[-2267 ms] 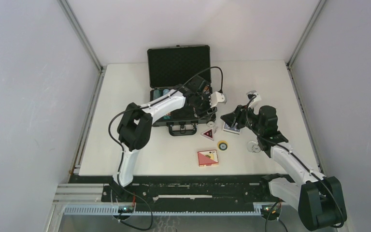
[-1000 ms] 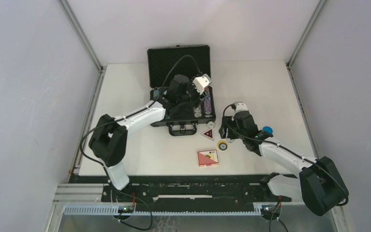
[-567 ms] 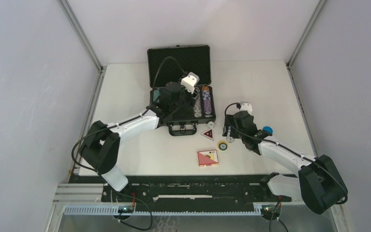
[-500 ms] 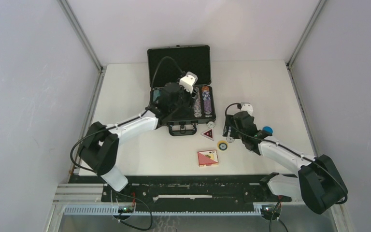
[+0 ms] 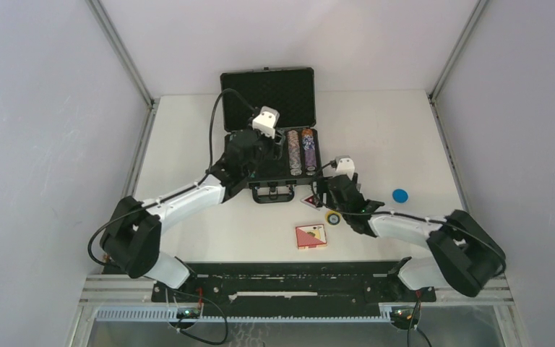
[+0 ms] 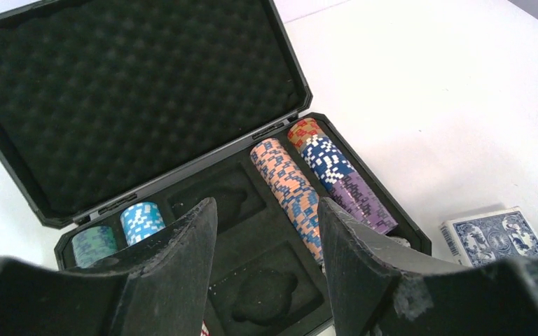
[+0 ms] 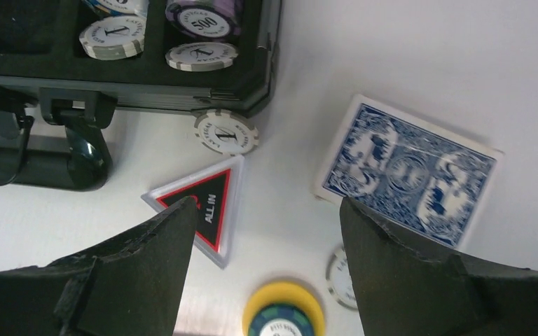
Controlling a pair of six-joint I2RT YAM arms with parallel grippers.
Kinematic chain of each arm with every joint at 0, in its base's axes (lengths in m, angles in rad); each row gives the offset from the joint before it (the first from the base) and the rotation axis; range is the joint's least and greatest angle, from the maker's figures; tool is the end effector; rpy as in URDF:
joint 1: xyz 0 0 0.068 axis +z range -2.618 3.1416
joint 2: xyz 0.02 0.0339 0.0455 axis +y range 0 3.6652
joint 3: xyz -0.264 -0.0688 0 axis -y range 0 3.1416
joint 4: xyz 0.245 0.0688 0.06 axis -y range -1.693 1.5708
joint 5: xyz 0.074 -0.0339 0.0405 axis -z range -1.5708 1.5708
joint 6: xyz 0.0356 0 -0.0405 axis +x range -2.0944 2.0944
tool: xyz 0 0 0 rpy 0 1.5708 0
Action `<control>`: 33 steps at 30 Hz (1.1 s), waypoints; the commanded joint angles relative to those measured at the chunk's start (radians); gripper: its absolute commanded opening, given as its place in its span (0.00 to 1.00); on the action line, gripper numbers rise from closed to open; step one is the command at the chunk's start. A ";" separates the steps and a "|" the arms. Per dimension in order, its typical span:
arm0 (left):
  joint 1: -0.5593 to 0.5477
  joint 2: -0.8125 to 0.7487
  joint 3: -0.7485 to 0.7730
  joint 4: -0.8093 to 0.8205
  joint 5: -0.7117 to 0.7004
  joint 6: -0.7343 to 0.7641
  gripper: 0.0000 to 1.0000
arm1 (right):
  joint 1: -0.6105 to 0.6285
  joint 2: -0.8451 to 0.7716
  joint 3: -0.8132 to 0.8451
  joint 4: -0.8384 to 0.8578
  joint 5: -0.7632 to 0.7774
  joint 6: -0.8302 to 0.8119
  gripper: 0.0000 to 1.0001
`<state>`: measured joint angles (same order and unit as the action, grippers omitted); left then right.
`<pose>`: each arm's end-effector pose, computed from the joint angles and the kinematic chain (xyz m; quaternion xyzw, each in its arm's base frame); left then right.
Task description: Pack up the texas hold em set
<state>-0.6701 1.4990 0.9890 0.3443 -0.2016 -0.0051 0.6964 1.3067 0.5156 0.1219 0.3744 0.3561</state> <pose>0.2800 -0.2128 0.2916 0.1864 0.7390 -0.1405 0.6320 0.2002 0.1504 0.1698 -0.0698 0.8853 0.0702 0.4543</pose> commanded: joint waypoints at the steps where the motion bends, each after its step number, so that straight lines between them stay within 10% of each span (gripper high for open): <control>1: 0.001 -0.070 -0.051 0.080 -0.054 -0.038 0.59 | 0.020 0.138 0.017 0.233 0.063 -0.053 0.83; 23: 0.000 -0.094 -0.095 0.108 -0.058 -0.045 0.59 | 0.085 0.293 0.028 0.405 0.117 -0.080 0.80; 33: 0.000 -0.095 -0.097 0.109 -0.051 -0.046 0.59 | -0.076 0.204 -0.066 0.435 -0.023 0.034 0.80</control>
<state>-0.6701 1.4414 0.9115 0.4026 -0.2516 -0.0383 0.6937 1.5600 0.4816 0.5312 0.4217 0.3233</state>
